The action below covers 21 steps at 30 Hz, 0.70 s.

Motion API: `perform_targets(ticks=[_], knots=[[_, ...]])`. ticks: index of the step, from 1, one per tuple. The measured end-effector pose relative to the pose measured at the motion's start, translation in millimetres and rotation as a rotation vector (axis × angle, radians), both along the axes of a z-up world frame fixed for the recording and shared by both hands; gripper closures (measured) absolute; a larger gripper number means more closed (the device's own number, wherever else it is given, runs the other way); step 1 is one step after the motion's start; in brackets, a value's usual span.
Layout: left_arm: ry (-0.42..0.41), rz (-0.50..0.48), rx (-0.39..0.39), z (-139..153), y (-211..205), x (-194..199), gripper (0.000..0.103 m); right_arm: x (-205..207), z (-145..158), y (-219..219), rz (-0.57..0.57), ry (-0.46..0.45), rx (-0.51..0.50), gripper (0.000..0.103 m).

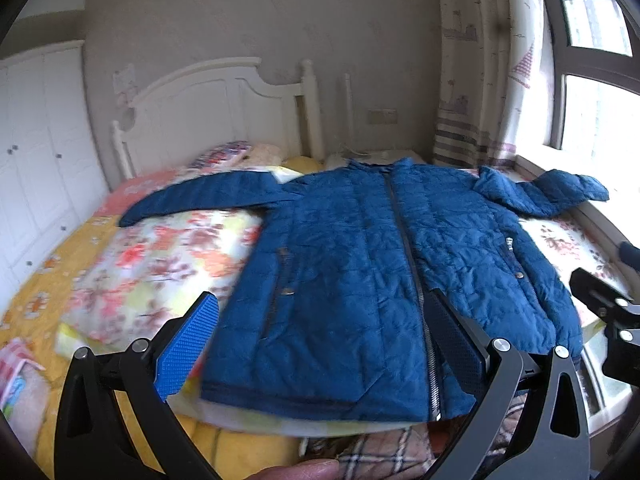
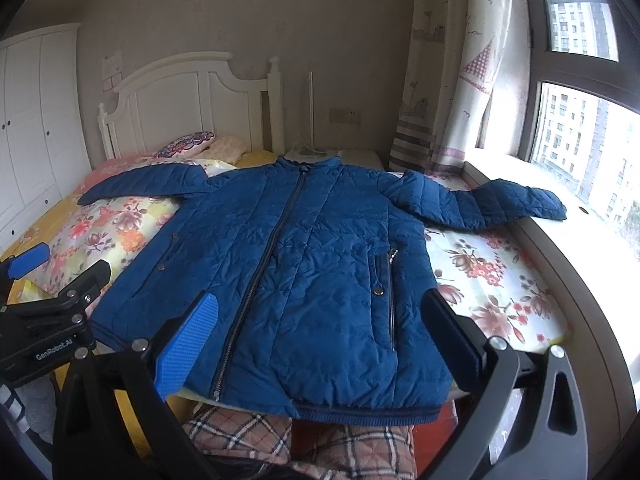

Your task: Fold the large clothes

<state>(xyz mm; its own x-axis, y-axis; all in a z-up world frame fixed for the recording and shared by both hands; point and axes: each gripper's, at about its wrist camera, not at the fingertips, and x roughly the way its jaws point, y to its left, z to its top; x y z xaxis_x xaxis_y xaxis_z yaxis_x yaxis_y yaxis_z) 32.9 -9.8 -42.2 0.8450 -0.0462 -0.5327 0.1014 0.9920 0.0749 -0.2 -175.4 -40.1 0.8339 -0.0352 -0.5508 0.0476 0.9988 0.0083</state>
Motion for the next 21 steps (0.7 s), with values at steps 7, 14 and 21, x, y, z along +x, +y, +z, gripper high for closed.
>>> perform_targets(ticks=[7, 14, 21], knots=[[0.165, -0.126, -0.083, -51, -29, 140, 0.005, 94, -57, -72, -0.082, 0.081, 0.053, 0.002], [0.317, -0.103, -0.055, -95, -24, 274, 0.005, 173, -98, -227, -0.413, 0.165, 0.275, 0.002], [0.386, -0.073, -0.13, -125, 4, 306, 0.004, 209, -110, -340, -0.576, 0.095, 0.435, 0.002]])
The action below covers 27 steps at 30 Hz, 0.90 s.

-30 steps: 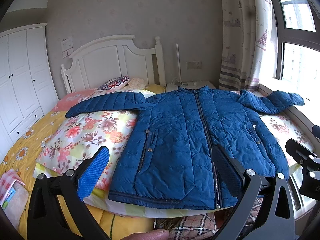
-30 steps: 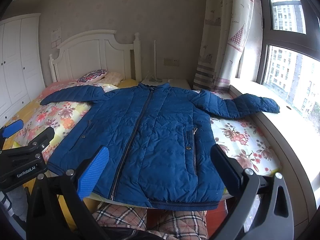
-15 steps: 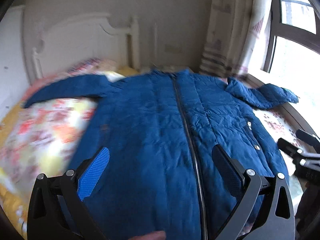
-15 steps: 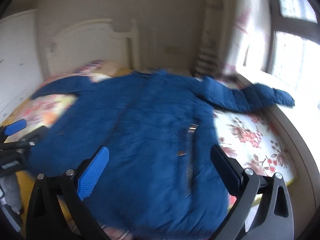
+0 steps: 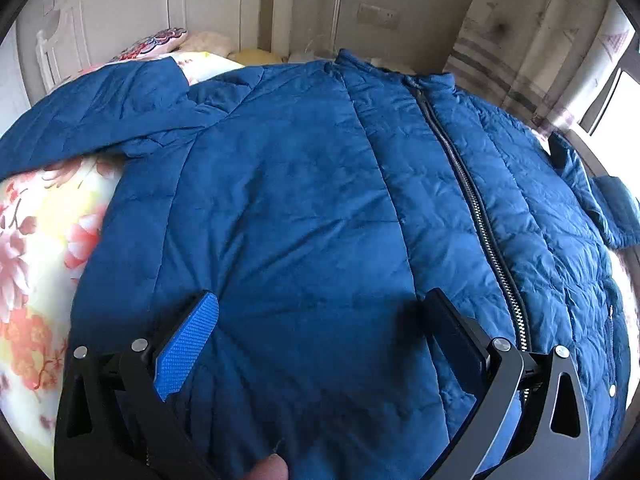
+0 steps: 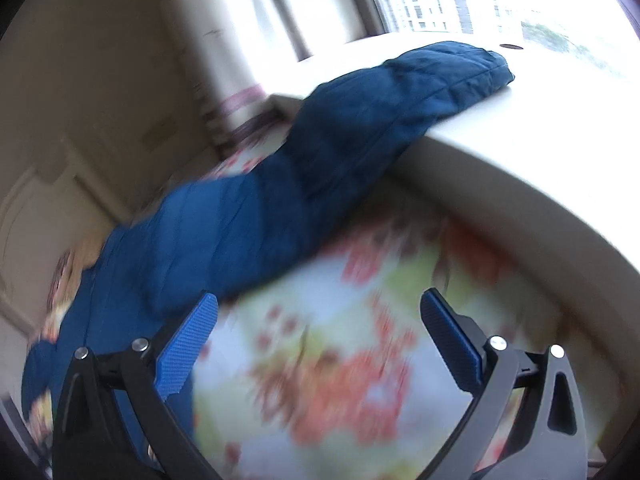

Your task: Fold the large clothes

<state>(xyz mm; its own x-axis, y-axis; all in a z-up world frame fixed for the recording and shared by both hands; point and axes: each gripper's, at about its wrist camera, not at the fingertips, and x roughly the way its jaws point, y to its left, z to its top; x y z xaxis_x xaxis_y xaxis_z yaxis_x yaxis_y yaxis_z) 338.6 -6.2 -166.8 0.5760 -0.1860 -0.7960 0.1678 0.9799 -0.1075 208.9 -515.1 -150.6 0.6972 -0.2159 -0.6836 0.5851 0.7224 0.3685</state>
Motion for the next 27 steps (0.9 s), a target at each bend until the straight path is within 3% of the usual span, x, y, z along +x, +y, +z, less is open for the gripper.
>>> perform_targets(ticks=[4, 7, 9, 10, 11, 13, 14, 16, 19, 21, 24, 27], knots=[[-0.005, -0.008, 0.048, -3, -6, -1, 0.004, 29, -8, -31, -0.052, 0.006, 0.018, 0.003], [0.003, -0.011, 0.037, -2, -4, 2, 0.004, 55, -14, -47, -0.077, 0.031, 0.011, 0.009], [0.009, -0.011, 0.044, -3, -5, 4, 0.004, 62, -14, -57, -0.105, 0.022, 0.013, 0.019], [0.011, -0.01, 0.048, -3, -5, 4, 0.004, 63, -13, -59, -0.115, 0.011, 0.014, 0.038], [0.012, -0.01, 0.053, -3, -6, 5, 0.004, 67, -10, -61, -0.117, -0.012, 0.013, 0.069], [0.011, -0.011, 0.056, -3, -6, 4, 0.004, 75, 3, -50, -0.119, -0.038, -0.046, 0.088], [0.01, -0.01, 0.055, -3, -6, 4, 0.004, 81, 18, -33, -0.09, -0.07, -0.116, 0.091], [0.007, -0.009, 0.055, -3, -7, 4, 0.004, 98, 50, 22, 0.022, -0.123, -0.279, 0.093], [0.006, -0.008, 0.049, -3, -6, 5, 0.004, 122, 75, 105, 0.253, -0.179, -0.403, 0.094], [0.005, -0.008, 0.042, -3, -5, 5, 0.004, 142, 79, 184, 0.478, -0.186, -0.476, 0.093], [0.004, -0.009, 0.03, -2, -3, 4, 0.004, 161, 57, 267, 0.739, -0.147, -0.448, 0.093], [0.003, -0.009, 0.014, -1, -1, 4, 0.004, 179, 8, 329, 0.964, 0.012, -0.386, 0.086]])
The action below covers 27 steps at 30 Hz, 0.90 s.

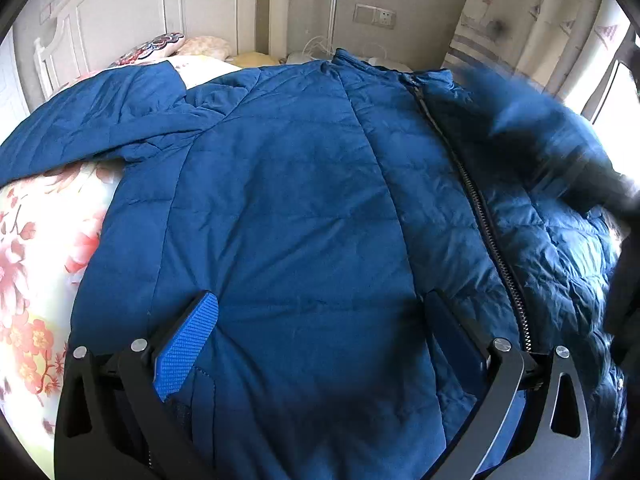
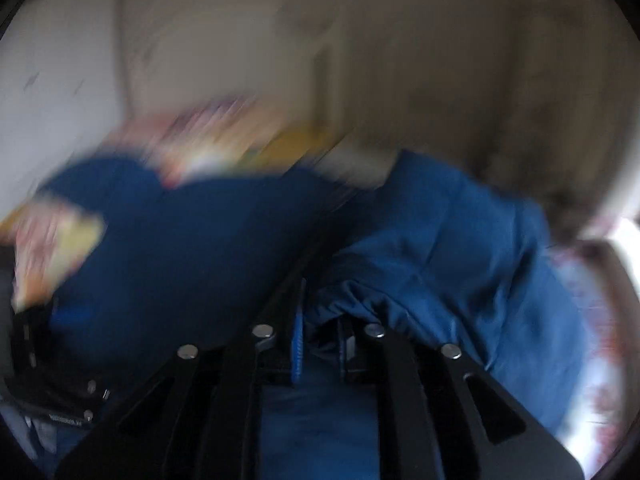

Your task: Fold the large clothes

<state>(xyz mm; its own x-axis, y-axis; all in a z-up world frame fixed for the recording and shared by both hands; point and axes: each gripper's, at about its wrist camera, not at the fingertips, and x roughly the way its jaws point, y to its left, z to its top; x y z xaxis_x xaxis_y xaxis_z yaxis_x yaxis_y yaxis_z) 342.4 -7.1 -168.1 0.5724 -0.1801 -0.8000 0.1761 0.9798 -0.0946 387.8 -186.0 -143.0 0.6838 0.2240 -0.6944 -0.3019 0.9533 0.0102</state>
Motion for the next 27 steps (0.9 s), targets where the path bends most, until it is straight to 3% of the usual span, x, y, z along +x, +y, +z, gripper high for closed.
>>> perform_targets(ticks=[2, 3, 4, 5, 7, 10, 12, 14, 17, 18, 19, 24, 27], knots=[[0.0, 0.0, -0.004, 0, 0, -1, 0.004, 10, -34, 12, 0.054, 0.158, 0.015, 0.074], [-0.001, 0.0, -0.004, 0, 0, -1, 0.004, 2, -34, 13, 0.056, 0.141, 0.016, 0.072], [-0.001, 0.0, -0.004, 0, 0, 0, 0.004, -3, -29, 5, 0.066, 0.156, 0.06, 0.056], [0.0, 0.0, -0.004, 0, 0, 0, 0.004, -10, -25, 0, 0.076, 0.18, 0.102, 0.033], [-0.001, 0.0, -0.009, 1, 0, -1, 0.004, -33, -11, -16, 0.073, 0.194, 0.168, 0.023], [-0.003, 0.005, -0.008, 2, 0, -1, 0.004, -85, 17, -53, 0.019, 0.117, 0.197, 0.024], [-0.009, 0.019, 0.03, 3, -5, -1, 0.004, -122, 25, -96, -0.092, 0.048, 0.234, 0.024], [-0.039, 0.004, 0.067, 12, -21, -2, 0.005, -135, 16, -132, -0.229, 0.049, 0.235, 0.036], [-0.068, -0.078, 0.036, 31, -59, 0, 0.005, -146, -15, -172, -0.385, 0.129, 0.234, 0.054], [-0.096, -0.122, 0.056, 41, -83, 1, 0.005, -149, -22, -176, -0.408, 0.138, 0.225, 0.063], [-0.115, -0.157, 0.071, 47, -100, 2, 0.005, -154, -23, -175, -0.417, 0.121, 0.204, 0.065], [-0.232, -0.369, 0.203, 63, -207, 11, 0.005, -154, -22, -148, -0.457, 0.082, 0.02, 0.064], [-0.265, -0.471, 0.295, 57, -252, 14, 0.006, -163, -19, -159, -0.458, 0.085, 0.085, 0.062]])
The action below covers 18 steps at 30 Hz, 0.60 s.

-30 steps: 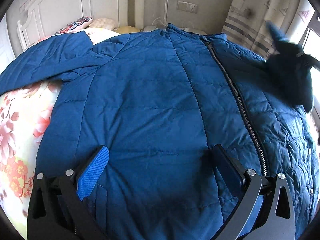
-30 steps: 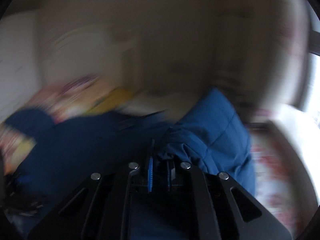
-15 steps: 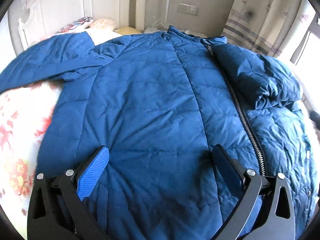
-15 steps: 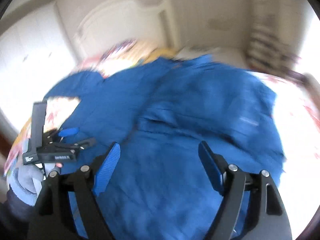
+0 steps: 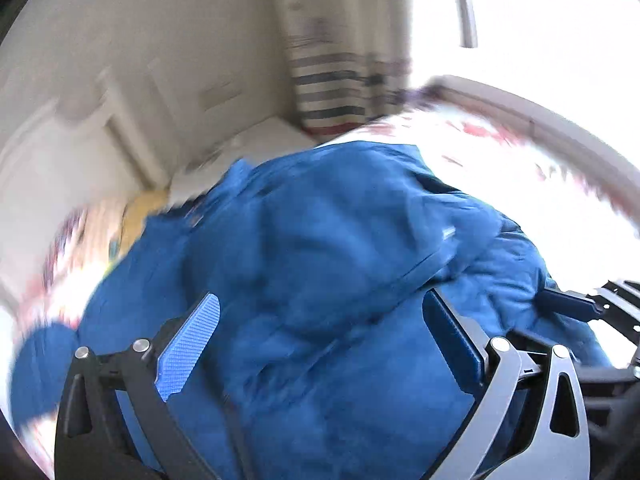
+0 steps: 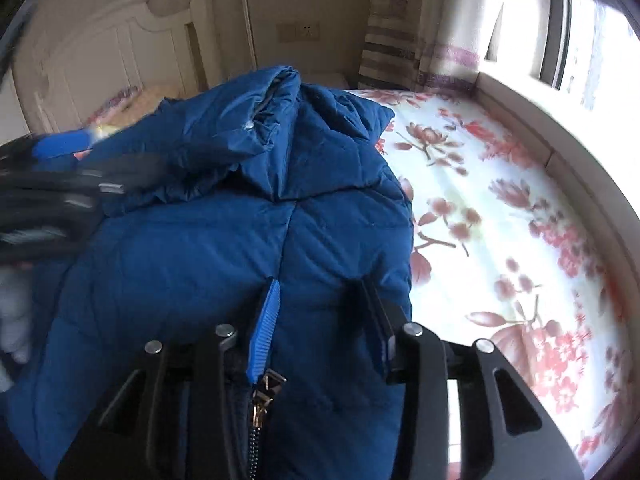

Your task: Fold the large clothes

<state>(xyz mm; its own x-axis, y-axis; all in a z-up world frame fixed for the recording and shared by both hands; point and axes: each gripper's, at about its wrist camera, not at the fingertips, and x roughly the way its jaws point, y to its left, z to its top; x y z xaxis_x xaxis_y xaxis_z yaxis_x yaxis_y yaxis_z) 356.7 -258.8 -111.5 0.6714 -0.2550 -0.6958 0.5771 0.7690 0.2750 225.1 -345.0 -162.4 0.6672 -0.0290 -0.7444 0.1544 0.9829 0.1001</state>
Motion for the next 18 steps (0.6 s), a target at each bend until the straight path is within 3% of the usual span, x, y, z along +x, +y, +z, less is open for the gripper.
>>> perform_targets(ticks=[2, 3, 4, 6, 7, 10, 13, 16, 18], knots=[[-0.025, -0.032, 0.065, -8, -24, 4, 0.008, -2, -1, -8, -0.006, -0.012, 0.048, 0.062], [-0.014, -0.045, 0.084, -12, -34, 10, 0.017, -3, -1, -10, -0.006, -0.016, 0.056, 0.062], [0.012, -0.057, 0.082, -15, -37, 16, 0.032, -4, -1, -11, -0.006, -0.017, 0.053, 0.062], [0.052, -0.078, 0.041, -14, -36, 22, 0.049, 1, -2, -10, -0.005, -0.015, 0.045, 0.061], [0.058, -0.086, -0.009, -9, -31, 23, 0.062, -1, -2, -12, -0.005, -0.016, 0.049, 0.061], [0.113, -0.023, -0.282, 21, 15, 31, 0.078, -5, -1, -13, -0.007, -0.022, 0.055, 0.06], [0.178, 0.09, -0.567, 46, 91, 53, 0.079, 5, 0, -7, -0.014, -0.023, 0.056, 0.06], [0.245, 0.19, -0.776, 48, 169, 70, 0.08, 19, -4, -8, -0.012, -0.022, 0.057, 0.059], [0.3, 0.272, -0.883, 34, 224, 77, 0.079, 19, -4, -7, -0.01, -0.022, 0.059, 0.058]])
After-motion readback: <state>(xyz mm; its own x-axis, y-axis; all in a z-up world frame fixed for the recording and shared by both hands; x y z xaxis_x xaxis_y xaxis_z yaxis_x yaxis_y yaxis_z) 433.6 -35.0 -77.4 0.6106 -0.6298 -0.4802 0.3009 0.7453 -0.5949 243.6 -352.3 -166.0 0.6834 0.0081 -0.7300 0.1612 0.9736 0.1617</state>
